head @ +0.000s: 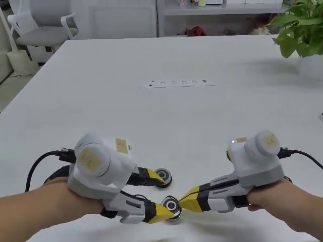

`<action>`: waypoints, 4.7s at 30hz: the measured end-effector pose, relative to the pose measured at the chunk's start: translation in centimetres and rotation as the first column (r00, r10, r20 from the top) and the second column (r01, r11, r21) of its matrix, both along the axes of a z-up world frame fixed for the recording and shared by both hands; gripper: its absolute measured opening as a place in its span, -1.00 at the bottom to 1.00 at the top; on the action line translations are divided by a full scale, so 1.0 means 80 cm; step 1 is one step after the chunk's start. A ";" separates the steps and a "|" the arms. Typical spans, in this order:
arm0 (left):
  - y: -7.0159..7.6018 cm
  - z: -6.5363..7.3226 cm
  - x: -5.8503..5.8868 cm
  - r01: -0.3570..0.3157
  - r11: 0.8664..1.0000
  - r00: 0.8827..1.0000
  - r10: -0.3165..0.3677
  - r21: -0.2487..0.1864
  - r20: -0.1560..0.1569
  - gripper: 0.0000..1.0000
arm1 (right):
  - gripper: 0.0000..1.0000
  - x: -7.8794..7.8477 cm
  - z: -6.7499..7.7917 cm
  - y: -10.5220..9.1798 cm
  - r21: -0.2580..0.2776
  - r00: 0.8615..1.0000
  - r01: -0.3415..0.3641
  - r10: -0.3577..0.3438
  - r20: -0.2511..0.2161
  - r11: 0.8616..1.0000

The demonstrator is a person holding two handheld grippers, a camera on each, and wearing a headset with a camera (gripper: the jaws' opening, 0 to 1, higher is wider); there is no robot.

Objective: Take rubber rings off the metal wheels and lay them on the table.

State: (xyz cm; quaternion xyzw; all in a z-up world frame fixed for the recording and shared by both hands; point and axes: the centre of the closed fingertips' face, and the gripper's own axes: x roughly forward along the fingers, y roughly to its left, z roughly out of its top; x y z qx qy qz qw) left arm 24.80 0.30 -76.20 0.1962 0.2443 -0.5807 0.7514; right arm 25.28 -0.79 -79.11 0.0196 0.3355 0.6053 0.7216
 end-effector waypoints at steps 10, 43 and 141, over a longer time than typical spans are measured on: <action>0.023 0.003 -0.005 -0.027 1.000 0.999 0.027 -0.001 -0.023 0.08 | -1.00 -0.001 0.002 0.001 -0.001 1.000 -0.008 0.008 -0.004 1.000; 0.071 0.013 -0.010 -0.127 0.991 0.991 0.126 -0.034 -0.045 0.34 | -1.00 -0.010 0.019 0.010 0.014 0.999 -0.047 0.047 -0.006 0.999; 0.132 -0.002 -0.007 -0.225 0.974 0.973 0.225 0.007 -0.049 0.41 | -0.75 0.021 -0.012 0.078 -0.043 0.997 -0.029 0.026 -0.073 0.999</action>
